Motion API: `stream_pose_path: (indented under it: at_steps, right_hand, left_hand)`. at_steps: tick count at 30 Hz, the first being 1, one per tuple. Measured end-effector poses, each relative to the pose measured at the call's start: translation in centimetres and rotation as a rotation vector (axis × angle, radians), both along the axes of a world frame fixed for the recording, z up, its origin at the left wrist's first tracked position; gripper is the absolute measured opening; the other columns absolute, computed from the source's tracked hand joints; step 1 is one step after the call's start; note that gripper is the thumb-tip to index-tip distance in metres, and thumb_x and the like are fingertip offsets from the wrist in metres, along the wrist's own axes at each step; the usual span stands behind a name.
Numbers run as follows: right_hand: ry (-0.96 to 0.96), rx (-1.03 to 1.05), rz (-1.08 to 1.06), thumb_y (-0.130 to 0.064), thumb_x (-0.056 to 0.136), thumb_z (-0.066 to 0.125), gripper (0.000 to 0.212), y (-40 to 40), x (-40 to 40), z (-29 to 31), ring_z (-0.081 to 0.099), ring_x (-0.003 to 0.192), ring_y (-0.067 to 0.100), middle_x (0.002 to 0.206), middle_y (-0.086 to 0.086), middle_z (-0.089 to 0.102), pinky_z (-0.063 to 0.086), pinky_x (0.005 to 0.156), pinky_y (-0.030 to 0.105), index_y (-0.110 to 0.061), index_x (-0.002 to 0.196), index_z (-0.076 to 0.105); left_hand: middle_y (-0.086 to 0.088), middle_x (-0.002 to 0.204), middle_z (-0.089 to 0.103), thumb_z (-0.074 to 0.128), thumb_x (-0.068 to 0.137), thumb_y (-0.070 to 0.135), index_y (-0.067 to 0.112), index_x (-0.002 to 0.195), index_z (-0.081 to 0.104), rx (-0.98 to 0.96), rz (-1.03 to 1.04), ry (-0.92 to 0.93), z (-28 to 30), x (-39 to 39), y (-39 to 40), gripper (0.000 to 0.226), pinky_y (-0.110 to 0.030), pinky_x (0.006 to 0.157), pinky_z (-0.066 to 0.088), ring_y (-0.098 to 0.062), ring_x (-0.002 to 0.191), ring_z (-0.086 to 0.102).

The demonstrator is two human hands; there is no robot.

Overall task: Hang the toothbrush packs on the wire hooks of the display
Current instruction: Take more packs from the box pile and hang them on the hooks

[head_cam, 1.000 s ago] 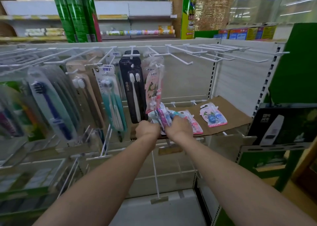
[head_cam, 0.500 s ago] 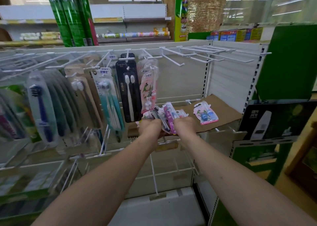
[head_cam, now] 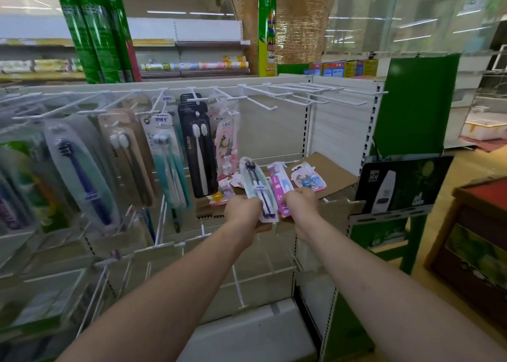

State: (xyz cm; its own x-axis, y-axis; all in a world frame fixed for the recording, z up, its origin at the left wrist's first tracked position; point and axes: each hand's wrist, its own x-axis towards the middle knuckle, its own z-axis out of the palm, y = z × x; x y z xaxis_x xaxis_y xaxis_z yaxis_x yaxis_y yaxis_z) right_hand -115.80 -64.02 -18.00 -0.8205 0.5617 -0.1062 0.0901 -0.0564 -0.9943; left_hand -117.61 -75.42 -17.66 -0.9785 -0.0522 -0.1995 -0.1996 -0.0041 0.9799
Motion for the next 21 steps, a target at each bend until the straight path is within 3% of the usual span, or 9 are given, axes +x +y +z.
stream_pose_path:
  at_steps: [3,6,9,11,14,16,18,21]
  right_hand:
    - [0.028,-0.025,-0.034,0.006,0.083,0.052,0.016,-0.5,1.1,-0.5,0.065,0.071,0.021,0.083,0.011,0.065,0.052,0.059,0.032,-0.009,0.084,0.057]
    - [0.031,-0.052,-0.043,0.007,0.078,0.052,0.03,-1.2,2.0,-1.1,0.071,0.074,0.025,0.093,0.017,0.07,0.058,0.054,0.033,0.001,0.106,0.062]
    - [0.006,-0.014,-0.028,0.007,0.072,0.052,0.039,-2.4,3.0,-1.5,0.067,0.071,0.026,0.105,0.024,0.066,0.049,0.045,0.026,0.003,0.111,0.058]
    - [0.025,0.002,0.002,0.009,0.069,0.05,0.049,-3.7,3.6,-1.5,0.069,0.075,0.031,0.109,0.025,0.065,0.055,0.048,0.034,-0.001,0.117,0.057]
    - [0.052,0.064,0.068,0.014,0.074,0.046,0.06,-6.3,4.6,-1.2,0.068,0.075,0.032,0.098,0.02,0.071,0.059,0.061,0.054,-0.015,0.125,0.058]
    - [0.066,0.087,0.086,0.012,0.077,0.046,0.053,-7.9,5.0,-0.9,0.064,0.073,0.033,0.094,0.021,0.071,0.054,0.057,0.048,-0.023,0.113,0.061]
    - [0.078,0.094,0.093,0.006,0.077,0.052,0.043,-9.3,5.1,-0.8,0.067,0.074,0.036,0.091,0.017,0.071,0.056,0.057,0.044,-0.024,0.106,0.062]
    - [0.097,0.124,0.123,-0.011,0.077,0.063,0.034,-11.3,5.2,-1.0,0.074,0.087,0.03,0.094,0.007,0.076,0.063,0.074,0.054,-0.027,0.107,0.069]
  left_hand:
    - [-0.017,0.094,0.068,0.05,0.083,-0.016,0.0,0.11,0.063,0.027,-0.119,-0.018,-0.2,0.6,-0.8,0.034,-0.02,0.035,0.045,-0.027,0.071,0.065]
    - [-0.019,0.108,0.067,0.046,0.078,-0.02,0.008,0.118,0.055,0.068,-0.221,-0.055,-0.9,1.2,-2.0,0.05,-0.034,0.052,0.058,-0.036,0.091,0.069]
    - [-0.015,0.108,0.07,0.041,0.077,-0.019,0.017,0.122,0.055,0.065,-0.273,-0.048,-1.5,1.7,-3.5,0.06,-0.049,0.07,0.063,-0.037,0.095,0.071]
    - [-0.015,0.103,0.072,0.04,0.082,-0.015,0.022,0.123,0.055,0.058,-0.29,-0.027,-1.3,2.2,-4.5,0.058,-0.048,0.071,0.063,-0.036,0.088,0.073]
    - [-0.017,0.098,0.074,0.039,0.083,-0.012,0.024,0.121,0.056,0.08,-0.328,-0.029,-0.8,2.7,-6.1,0.055,-0.054,0.076,0.062,-0.037,0.084,0.072]
    - [-0.019,0.094,0.073,0.044,0.079,-0.011,0.021,0.108,0.06,0.101,-0.331,-0.039,-0.3,3.2,-7.3,0.046,-0.062,0.084,0.06,-0.04,0.087,0.073]
    - [-0.019,0.097,0.074,0.054,0.079,-0.004,0.019,0.111,0.062,0.151,-0.314,-0.041,0.2,3.7,-8.5,0.04,-0.065,0.086,0.058,-0.042,0.094,0.074]
    - [-0.011,0.095,0.076,0.06,0.089,-0.004,0.014,0.114,0.067,0.235,-0.282,0.04,0.3,3.8,-10.0,0.032,-0.052,0.089,0.061,-0.032,0.093,0.074]
